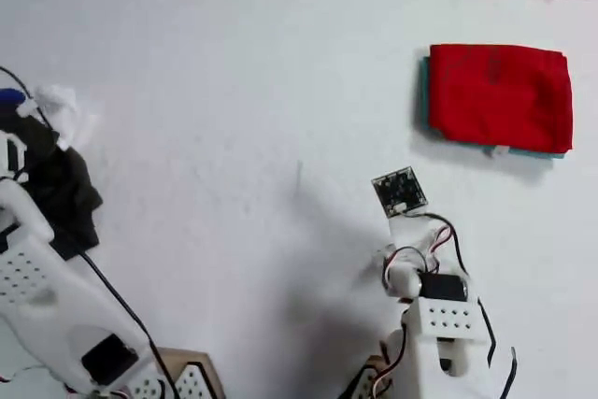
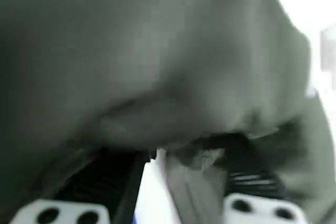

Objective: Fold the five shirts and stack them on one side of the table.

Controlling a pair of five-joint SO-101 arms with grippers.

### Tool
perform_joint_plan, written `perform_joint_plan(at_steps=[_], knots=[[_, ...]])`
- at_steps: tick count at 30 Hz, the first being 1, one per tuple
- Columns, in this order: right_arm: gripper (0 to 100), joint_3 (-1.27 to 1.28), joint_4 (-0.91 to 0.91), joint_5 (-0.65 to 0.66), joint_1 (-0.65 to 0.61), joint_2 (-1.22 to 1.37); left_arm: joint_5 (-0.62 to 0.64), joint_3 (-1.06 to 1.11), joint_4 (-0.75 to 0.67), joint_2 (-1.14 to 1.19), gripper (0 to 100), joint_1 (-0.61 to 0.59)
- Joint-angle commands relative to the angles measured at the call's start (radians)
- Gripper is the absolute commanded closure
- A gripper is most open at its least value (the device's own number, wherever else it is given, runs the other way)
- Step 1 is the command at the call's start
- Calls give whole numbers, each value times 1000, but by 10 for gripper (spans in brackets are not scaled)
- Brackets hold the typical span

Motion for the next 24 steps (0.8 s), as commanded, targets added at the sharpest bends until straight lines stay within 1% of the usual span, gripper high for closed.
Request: perform_joint_plan(at_steps=[1,3,6,9,10,13,18,20,24], knots=[[964,-6,-8,-6,-8,-22,2,-85,83,-18,952,49],[964,-6,-8,-6,-8,-22,2,-130,140,-29,980,66],[964,-6,-8,-6,-8,-22,3,-213,247,-63,976,103],[964,-6,-8,-6,-8,-22,5,-317,382,-121,975,167],[964,-6,-8,-6,-8,-22,5,-340,402,-146,975,190],[964,-6,-8,-6,-8,-22,26,-344,397,-262,975,236],[964,-6,-8,-6,-8,-22,32,-317,397,-496,975,356],[964,-6,-8,-6,-8,-22,35,-295,397,-608,975,423],[964,-6,-8,-6,-8,-22,109,-272,396,-827,975,591]])
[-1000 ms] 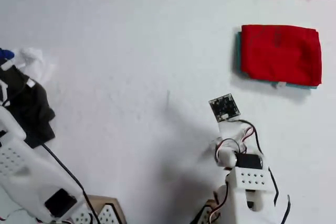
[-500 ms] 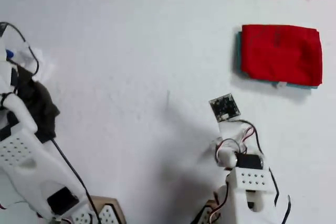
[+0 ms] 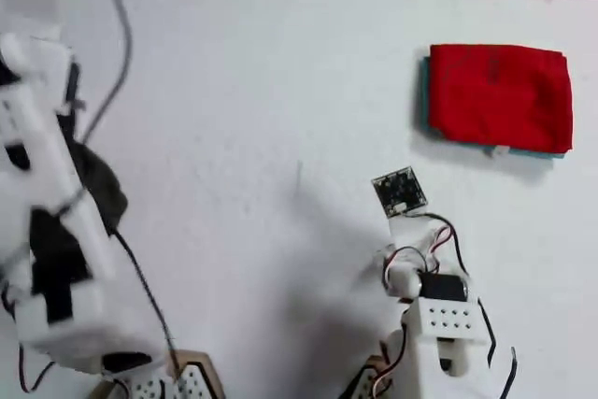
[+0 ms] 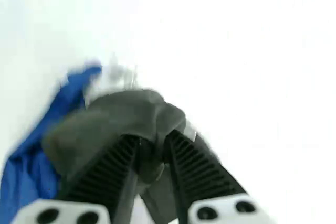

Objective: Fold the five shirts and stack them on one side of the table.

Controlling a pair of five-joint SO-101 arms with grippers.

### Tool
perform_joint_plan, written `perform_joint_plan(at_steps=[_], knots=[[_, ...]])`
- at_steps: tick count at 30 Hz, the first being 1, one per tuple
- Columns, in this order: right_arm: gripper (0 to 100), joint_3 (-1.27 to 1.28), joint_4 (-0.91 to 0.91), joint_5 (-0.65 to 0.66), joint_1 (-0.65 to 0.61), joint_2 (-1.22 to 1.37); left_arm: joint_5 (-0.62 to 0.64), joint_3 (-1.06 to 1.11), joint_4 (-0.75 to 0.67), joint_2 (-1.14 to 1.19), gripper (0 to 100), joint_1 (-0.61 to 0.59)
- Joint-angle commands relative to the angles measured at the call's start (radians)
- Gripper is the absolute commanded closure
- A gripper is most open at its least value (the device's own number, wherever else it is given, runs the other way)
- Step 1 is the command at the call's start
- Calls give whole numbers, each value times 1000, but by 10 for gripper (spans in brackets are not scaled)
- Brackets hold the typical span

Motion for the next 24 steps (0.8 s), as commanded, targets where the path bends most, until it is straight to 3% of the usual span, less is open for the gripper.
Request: perform_joint_plan(at_steps=[1,7,13,19,24], knots=[[964,-6,-8,-6,-8,-22,58,-5,15,-236,975,172],[964,-6,-8,-6,-8,-22,83,-7,-15,-408,975,433],[964,-6,-8,-6,-8,-22,186,-7,-20,-443,975,516],[964,-6,-8,-6,-8,-22,187,45,12,-453,975,460],[964,-6,-8,-6,-8,-22,186,194,14,-453,975,245]])
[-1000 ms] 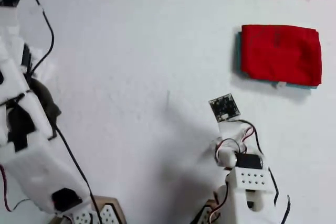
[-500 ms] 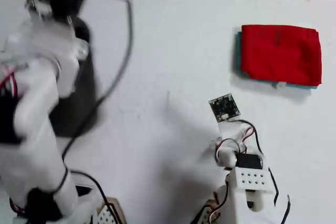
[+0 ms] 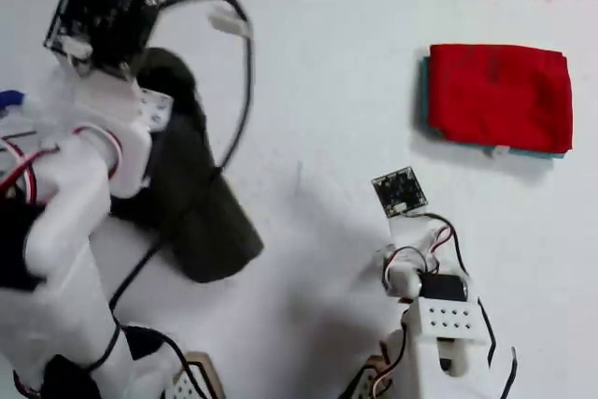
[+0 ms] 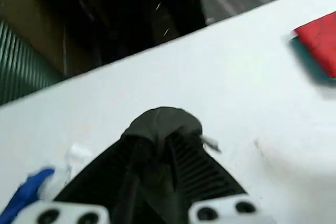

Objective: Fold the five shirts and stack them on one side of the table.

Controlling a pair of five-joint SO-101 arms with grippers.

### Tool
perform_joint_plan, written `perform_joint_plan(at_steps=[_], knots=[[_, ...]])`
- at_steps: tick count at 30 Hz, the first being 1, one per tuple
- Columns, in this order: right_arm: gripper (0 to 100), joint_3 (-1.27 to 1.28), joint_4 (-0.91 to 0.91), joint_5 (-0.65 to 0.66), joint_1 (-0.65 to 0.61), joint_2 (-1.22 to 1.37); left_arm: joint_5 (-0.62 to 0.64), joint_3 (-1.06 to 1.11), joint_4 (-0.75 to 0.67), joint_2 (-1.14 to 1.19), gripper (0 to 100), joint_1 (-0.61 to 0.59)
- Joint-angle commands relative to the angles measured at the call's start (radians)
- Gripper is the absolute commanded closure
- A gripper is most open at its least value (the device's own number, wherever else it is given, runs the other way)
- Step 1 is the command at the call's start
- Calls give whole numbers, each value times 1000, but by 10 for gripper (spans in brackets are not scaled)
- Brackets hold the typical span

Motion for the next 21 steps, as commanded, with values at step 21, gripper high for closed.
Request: perform_joint_plan(at_steps=[21], knots=[[851,-339,208,-5,-196,-18,-675,1115,-356,-8,975,-991]])
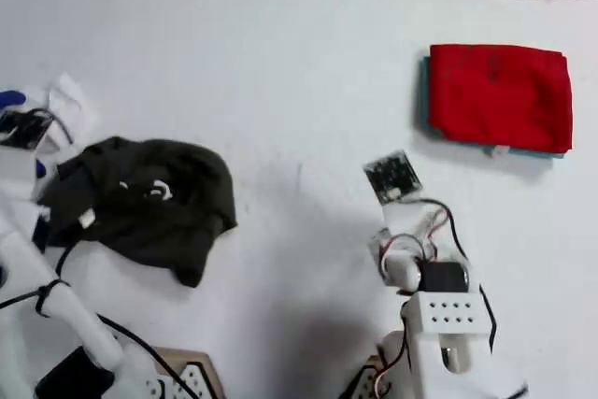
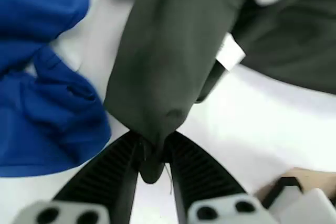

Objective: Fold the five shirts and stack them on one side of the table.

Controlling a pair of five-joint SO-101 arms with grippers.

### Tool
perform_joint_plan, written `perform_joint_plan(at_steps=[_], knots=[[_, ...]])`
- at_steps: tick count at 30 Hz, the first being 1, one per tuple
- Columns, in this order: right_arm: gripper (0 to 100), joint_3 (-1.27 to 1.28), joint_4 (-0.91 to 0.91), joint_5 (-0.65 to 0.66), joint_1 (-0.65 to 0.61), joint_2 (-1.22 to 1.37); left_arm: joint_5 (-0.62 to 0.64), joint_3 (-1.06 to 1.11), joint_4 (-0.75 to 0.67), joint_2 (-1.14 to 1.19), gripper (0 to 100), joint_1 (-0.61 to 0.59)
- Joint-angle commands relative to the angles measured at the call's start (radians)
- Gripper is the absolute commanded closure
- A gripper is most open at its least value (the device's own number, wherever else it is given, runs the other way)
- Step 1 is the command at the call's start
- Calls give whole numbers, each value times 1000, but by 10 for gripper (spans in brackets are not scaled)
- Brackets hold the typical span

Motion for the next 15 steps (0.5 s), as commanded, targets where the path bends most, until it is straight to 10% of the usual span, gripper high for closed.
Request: perform_joint_plan(at_steps=[1,15], knots=[[851,-196,105,-5,-151,-7,-32,7,-71,-9,975,-84],[846,-698,140,-164,-513,662,-28,12,-89,-15,974,-152]])
